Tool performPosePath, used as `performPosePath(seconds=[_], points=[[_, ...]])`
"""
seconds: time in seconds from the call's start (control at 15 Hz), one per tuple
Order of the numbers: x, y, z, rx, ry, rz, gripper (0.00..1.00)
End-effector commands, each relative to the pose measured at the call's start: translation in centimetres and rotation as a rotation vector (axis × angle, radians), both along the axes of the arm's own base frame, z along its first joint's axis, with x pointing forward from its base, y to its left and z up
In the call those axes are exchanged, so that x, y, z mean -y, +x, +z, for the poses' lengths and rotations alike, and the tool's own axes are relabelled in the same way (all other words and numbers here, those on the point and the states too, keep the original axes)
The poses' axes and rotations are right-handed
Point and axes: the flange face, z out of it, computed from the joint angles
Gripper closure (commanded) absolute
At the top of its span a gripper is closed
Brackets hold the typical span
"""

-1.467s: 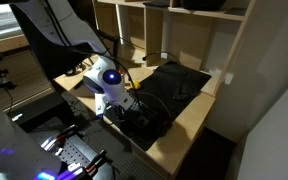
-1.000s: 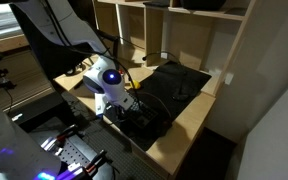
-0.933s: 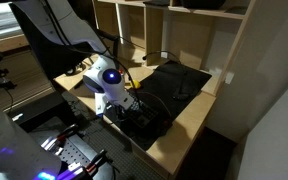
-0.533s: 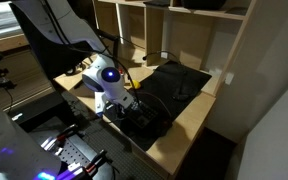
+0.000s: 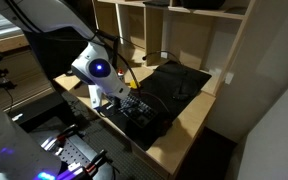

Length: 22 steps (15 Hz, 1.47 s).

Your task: Push the space key on the keyboard

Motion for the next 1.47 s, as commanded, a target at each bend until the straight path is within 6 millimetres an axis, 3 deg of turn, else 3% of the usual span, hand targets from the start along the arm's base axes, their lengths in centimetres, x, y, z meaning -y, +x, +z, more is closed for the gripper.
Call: performPosePath(seconds=[0.0, 0.27, 0.33, 0.47, 0.6, 0.67, 0.87, 1.27, 1.4], points=[[0.2, -0.5, -3.0, -0.080, -0.059, -0.009, 0.00], [0.7, -2.4, -6.4, -0.218, -0.211, -0.018, 0.00], [0.9, -2.0, -4.9, -0.165, -0.140, -0.017, 0.00], [0.8, -2.3, -5.8, -0.194, -0.153, -0.015, 0.00], [0.8, -2.1, -5.5, -0.183, -0.152, -0.017, 0.00], [1.2, -1.0, -4.3, -0.125, -0.169, -0.031, 0.00], [1.7, -0.7, -5.4, -0.145, -0.152, -0.077, 0.00], [1.2, -0.9, -5.2, -0.153, -0.143, -0.071, 0.00], [1.7, 0.1, -7.0, -0.171, -0.189, -0.101, 0.00]])
